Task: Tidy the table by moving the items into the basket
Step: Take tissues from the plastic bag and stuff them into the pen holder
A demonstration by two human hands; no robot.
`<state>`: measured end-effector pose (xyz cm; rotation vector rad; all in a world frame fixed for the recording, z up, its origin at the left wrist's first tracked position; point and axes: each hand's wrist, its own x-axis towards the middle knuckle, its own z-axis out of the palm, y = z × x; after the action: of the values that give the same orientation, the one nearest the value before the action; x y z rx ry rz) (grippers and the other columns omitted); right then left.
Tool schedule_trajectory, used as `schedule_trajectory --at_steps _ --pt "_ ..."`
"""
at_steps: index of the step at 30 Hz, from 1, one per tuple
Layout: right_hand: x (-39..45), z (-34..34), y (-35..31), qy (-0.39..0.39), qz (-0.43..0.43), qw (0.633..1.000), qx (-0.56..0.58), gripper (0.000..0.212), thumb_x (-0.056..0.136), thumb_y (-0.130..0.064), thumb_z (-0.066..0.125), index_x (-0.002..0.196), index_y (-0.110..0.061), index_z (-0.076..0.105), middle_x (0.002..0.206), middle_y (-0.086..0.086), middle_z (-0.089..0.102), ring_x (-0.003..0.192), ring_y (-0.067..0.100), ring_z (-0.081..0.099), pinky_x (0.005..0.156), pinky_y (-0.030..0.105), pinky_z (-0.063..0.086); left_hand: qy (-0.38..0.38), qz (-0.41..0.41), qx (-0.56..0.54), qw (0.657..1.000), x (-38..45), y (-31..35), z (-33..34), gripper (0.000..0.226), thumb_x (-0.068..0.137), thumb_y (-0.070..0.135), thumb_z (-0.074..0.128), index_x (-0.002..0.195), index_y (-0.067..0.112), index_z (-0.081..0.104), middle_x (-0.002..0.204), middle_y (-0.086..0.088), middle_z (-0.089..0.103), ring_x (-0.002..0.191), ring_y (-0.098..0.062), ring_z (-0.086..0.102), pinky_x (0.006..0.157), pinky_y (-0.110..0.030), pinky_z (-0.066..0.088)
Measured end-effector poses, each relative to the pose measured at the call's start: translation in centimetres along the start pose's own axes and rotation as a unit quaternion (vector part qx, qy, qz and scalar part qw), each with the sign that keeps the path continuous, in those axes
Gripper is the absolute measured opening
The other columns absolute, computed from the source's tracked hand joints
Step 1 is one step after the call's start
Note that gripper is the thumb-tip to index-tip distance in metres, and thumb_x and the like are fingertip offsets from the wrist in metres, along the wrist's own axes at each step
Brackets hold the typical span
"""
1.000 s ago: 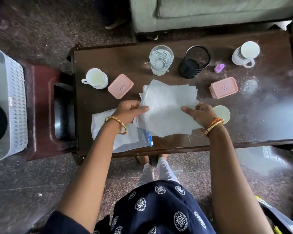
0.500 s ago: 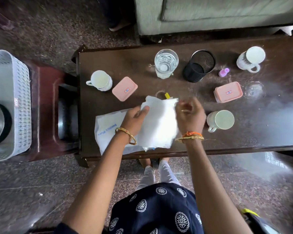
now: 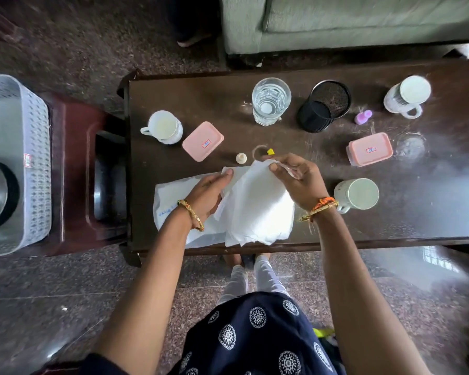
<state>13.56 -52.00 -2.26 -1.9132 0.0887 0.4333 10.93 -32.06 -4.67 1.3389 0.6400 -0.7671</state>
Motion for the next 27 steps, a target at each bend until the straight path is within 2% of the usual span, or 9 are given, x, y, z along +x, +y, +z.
schedule_trajectory --at_steps 4,8,10,13,15,17,20,24,27 --pt "0.5 -0.9 -0.4 -0.086 -0.014 0.995 -0.053 0.013 0.088 -0.011 0.063 0.098 -0.009 0.07 0.116 0.005 0.067 0.117 0.02 0.056 0.103 0.033 0.039 0.014 0.008 0.067 0.998 0.4 0.4 -0.2 0.02 0.091 0.047 0.05 0.098 0.033 0.064 0.1 0.001 0.067 0.097 -0.021 0.064 0.075 -0.036 0.057" --pt "1.2 0.8 -1.2 -0.095 -0.033 0.978 -0.184 0.017 0.087 -0.019 0.063 0.102 -0.018 0.071 0.112 0.001 0.068 0.106 0.022 0.059 0.097 0.029 0.04 -0.021 0.021 0.081 0.996 0.7 1.1 0.3 0.023 0.092 0.044 0.048 0.091 0.034 0.069 0.092 0.005 0.07 0.097 -0.022 0.065 0.079 -0.039 0.057" --pt "1.5 1.5 -1.5 -0.094 -0.049 0.975 -0.196 0.016 0.086 -0.018 0.065 0.1 -0.017 0.072 0.109 0.001 0.068 0.103 0.023 0.059 0.094 0.031 0.041 -0.03 0.012 0.085 0.996 0.6 1.5 0.5 0.027 0.093 0.044 0.047 0.087 0.032 0.07 0.089 0.003 0.071 0.096 -0.023 0.066 0.079 -0.039 0.056" --pt "1.7 1.6 -1.4 -0.091 -0.044 0.981 -0.162 0.014 0.082 -0.016 0.07 0.096 -0.015 0.073 0.1 0.002 0.068 0.091 0.016 0.059 0.077 0.014 0.037 -0.049 -0.01 0.071 0.996 0.6 2.0 0.8 0.034 0.093 0.049 0.043 0.087 0.029 0.07 0.092 -0.001 0.071 0.096 -0.025 0.066 0.077 -0.038 0.055" --pt "1.7 1.5 -1.3 -0.055 -0.041 0.989 -0.134 0.012 0.079 -0.015 0.072 0.09 -0.014 0.074 0.095 0.004 0.069 0.084 0.01 0.058 0.069 0.005 0.037 -0.083 -0.028 0.033 0.996 0.7 2.2 0.9 0.041 0.092 0.055 0.04 0.093 0.029 0.071 0.103 -0.003 0.072 0.104 -0.025 0.066 0.086 -0.039 0.053" --pt "1.6 1.4 -1.0 -0.013 -0.04 0.993 -0.109 0.011 0.077 -0.014 0.073 0.088 -0.011 0.074 0.092 0.005 0.071 0.08 0.008 0.058 0.069 0.002 0.039 -0.11 -0.049 -0.064 0.991 0.9 2.0 0.8 0.044 0.093 0.055 0.037 0.1 0.028 0.071 0.11 -0.001 0.071 0.108 -0.022 0.065 0.092 -0.036 0.052" --pt "1.7 1.2 -0.3 0.015 0.002 0.999 -0.052 0.018 0.077 -0.015 0.074 0.094 -0.012 0.069 0.085 0.0 0.067 0.075 0.008 0.058 0.071 0.016 0.047 -0.153 -0.057 -0.153 0.975 0.3 1.6 0.4 0.037 0.094 0.048 0.041 0.108 0.026 0.068 0.108 0.002 0.072 0.104 -0.017 0.067 0.082 -0.03 0.056" --pt "1.7 1.4 0.5 0.098 0.048 0.993 -0.036 0.019 0.08 -0.02 0.073 0.097 -0.014 0.069 0.076 -0.013 0.058 0.074 0.01 0.055 0.07 0.026 0.048 -0.095 0.016 0.102 0.99 -0.2 0.0 0.9 0.021 0.085 0.03 0.065 0.106 0.028 0.064 0.107 0.003 0.068 0.105 -0.017 0.061 0.084 -0.026 0.053" --pt "1.6 1.5 1.1 0.122 0.066 0.985 -0.101 0.019 0.082 -0.031 0.07 0.087 -0.012 0.069 0.074 -0.006 0.057 0.072 0.015 0.054 0.063 0.022 0.041 -0.038 0.054 0.13 0.989 -0.3 -0.7 1.2 0.029 0.084 0.018 0.067 0.11 0.025 0.058 0.104 0.002 0.062 0.1 -0.015 0.058 0.085 -0.03 0.053"
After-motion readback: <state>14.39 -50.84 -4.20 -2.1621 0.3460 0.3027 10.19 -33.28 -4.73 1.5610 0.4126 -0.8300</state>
